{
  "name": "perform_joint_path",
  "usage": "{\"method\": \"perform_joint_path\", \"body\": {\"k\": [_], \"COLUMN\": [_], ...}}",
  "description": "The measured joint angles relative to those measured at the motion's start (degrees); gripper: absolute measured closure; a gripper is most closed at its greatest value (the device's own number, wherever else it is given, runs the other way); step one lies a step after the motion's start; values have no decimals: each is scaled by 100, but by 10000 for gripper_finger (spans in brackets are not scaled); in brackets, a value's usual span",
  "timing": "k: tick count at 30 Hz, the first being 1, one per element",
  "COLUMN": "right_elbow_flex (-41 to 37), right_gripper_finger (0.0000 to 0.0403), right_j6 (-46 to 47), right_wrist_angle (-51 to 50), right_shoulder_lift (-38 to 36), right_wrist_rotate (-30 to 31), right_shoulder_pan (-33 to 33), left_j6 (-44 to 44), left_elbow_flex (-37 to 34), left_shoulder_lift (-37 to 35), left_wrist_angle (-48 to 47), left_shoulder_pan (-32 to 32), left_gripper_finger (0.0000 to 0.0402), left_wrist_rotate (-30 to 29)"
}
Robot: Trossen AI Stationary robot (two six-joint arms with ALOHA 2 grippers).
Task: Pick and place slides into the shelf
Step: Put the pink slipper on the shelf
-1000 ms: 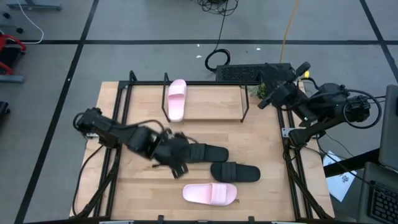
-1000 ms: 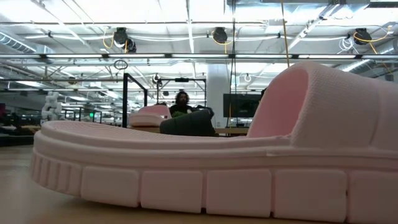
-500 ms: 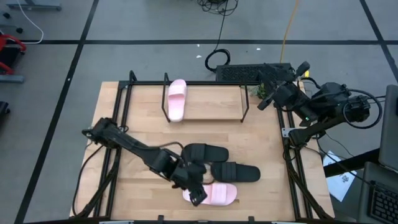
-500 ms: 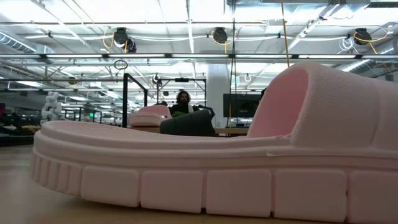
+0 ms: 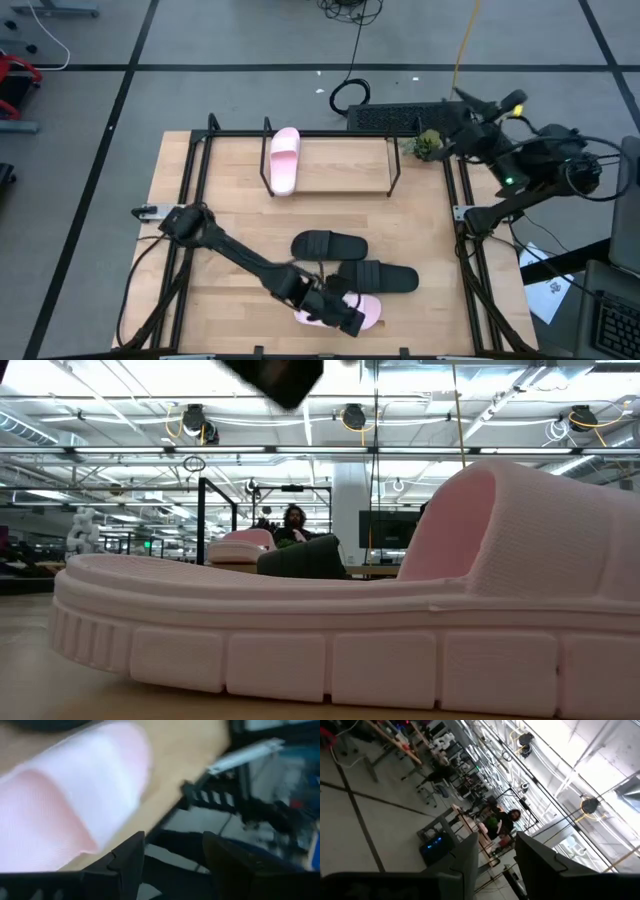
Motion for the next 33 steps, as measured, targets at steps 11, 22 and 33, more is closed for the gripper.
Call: {"method": "perform_joint_path", "body": {"k": [11, 22, 33], "right_elbow_flex": [4, 2, -2], "right_gripper_finger": [284, 284, 284], "right_j6": [285, 295, 249], "right_wrist_angle": [33, -31, -36], "right_shoulder_lift": [-1061, -1190, -1110], "right_wrist_rotate": [2, -27, -43], "right_shoulder_pan": [0, 0, 0], "left_j6": [-1126, -1501, -1072], "left_elbow_flex": [11, 20, 15], "left_shoulder_lift": [80, 89, 101], "left_wrist_angle": [-24, -984, -1181], "left_shoulder_pan": [-343, -320, -71], "left_gripper_finger": [202, 202, 202], "left_wrist_rotate": [-1309, -1035, -1083]}}
